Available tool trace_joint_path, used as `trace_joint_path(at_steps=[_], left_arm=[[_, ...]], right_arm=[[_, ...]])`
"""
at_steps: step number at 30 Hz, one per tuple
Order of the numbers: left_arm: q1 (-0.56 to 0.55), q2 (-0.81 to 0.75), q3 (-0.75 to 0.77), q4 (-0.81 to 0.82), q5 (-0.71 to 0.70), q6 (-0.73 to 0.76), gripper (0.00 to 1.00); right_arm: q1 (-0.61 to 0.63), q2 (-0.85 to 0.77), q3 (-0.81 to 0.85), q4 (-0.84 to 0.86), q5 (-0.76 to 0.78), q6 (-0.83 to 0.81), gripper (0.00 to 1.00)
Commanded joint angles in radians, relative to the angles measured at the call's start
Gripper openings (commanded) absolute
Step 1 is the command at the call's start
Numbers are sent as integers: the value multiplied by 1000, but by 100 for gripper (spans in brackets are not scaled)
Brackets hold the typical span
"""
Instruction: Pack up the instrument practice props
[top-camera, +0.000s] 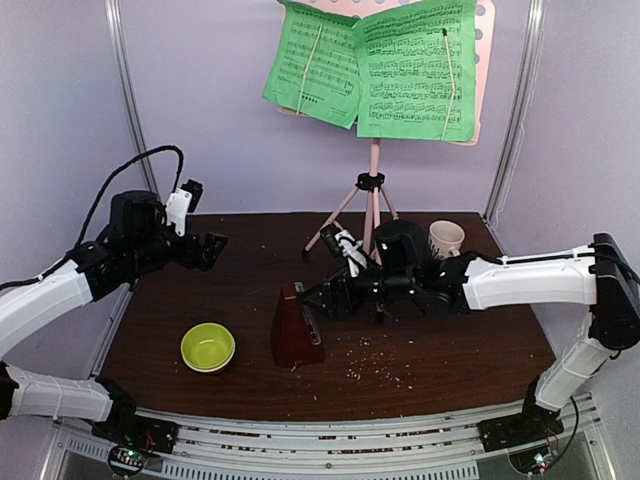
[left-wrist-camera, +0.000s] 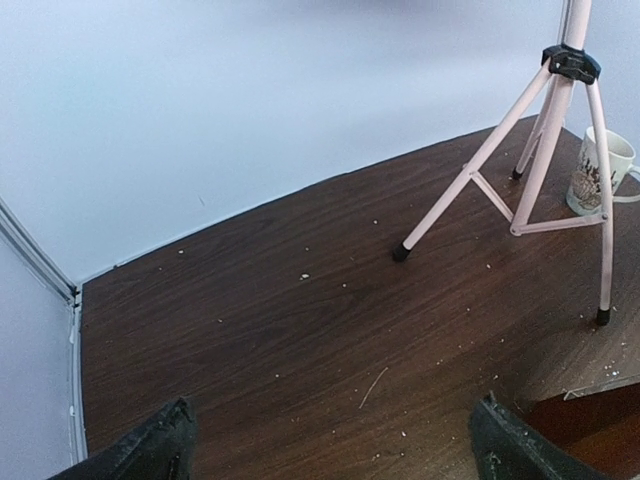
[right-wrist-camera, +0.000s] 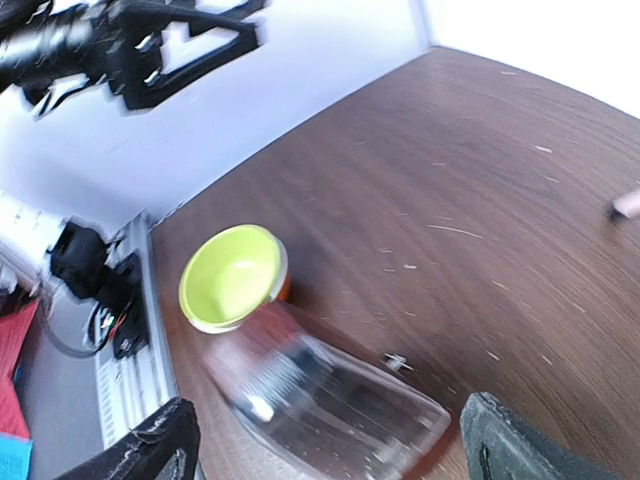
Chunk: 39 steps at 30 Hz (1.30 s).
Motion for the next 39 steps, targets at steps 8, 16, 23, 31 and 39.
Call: trace_joint_path(at_steps=[8,16,23,31,39], left_arm=[[65,-27,-10,71,16,-24,98],[67,-28,-12,67,10,-25,98],[68,-43,-15,66,-15,-27,98],[68,-64,-21,68,-37,-28,98],[68,-84,-27,67,-69,-31,98]], right_arm=[[-3,240,254,-178,-314,-181,88],[3,246,169,-110,-202,-160,68],[48,134,4,161,260,-17,62],[155,202,93,235,655,35,62],[198,381,301,184,836,144,63]])
